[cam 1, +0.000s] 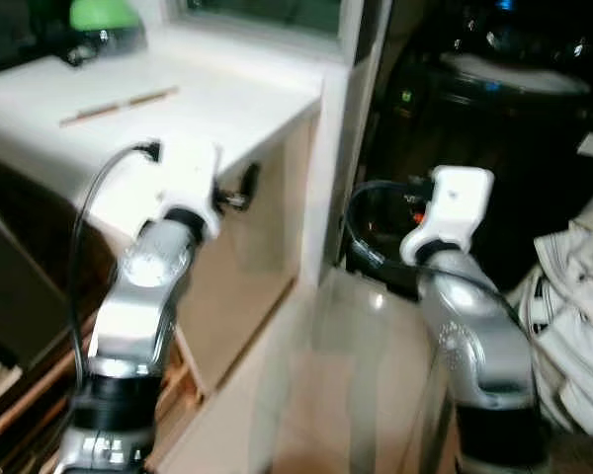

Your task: Clothes washing

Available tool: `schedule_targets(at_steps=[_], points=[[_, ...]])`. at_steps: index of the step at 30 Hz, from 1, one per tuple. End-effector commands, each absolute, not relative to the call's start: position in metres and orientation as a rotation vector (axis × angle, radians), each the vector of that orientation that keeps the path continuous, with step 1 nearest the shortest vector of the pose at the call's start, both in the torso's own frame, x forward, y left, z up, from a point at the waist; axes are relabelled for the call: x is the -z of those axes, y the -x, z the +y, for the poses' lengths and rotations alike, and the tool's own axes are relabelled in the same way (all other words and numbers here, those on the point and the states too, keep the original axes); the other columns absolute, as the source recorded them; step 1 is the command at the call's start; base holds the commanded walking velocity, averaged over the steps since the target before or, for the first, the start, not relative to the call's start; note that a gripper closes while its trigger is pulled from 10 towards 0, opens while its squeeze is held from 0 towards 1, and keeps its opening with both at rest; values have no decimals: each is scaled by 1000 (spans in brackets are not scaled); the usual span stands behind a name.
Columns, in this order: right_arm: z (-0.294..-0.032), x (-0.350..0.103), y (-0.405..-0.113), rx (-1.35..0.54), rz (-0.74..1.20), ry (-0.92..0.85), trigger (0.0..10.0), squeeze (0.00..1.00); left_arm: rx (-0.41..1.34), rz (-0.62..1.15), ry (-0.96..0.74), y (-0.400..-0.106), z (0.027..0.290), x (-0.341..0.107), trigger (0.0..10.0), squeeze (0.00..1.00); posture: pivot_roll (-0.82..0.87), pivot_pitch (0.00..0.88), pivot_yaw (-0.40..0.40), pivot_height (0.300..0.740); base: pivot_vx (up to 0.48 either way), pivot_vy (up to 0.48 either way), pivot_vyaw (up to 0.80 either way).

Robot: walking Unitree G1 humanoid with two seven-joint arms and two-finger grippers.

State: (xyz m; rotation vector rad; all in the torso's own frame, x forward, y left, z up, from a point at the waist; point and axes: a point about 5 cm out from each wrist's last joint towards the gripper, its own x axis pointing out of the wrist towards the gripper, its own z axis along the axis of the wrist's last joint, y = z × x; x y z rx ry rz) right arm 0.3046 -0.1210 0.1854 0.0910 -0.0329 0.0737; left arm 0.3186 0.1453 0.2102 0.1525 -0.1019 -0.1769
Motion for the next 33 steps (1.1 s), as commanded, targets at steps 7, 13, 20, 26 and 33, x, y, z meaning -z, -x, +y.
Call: schedule_targets(at_steps=[7, 13, 20, 26, 33], points=[[-130, -186, -305, -52, -30, -89, 10000, 0, 200, -85, -157, -319, 137, -209, 10000, 0, -32, 0, -11, 740, 306, 0, 0], [-131, -186, -305, -54, -27, -85, 10000, 0, 198, -84, -160, -319, 136, -209, 10000, 0, -34, 0, -16, 740, 307, 0, 0], [-132, -185, -305, -52, -23, -84, 10000, 0, 206, -84, -173, -318, 134, -208, 10000, 0, -37, 0, -21, 740, 307, 0, 0], [-133, -185, -304, -52, -23, -83, 10000, 0, 210, -84, -171, -317, 133, -208, 10000, 0, -41, 0, -20, 740, 308, 0, 0], [-134, -187, -304, -47, -22, -83, 10000, 0, 218, -85, -168, -318, 131, -209, 10000, 0, -52, 0, -17, 740, 306, 0, 0]])
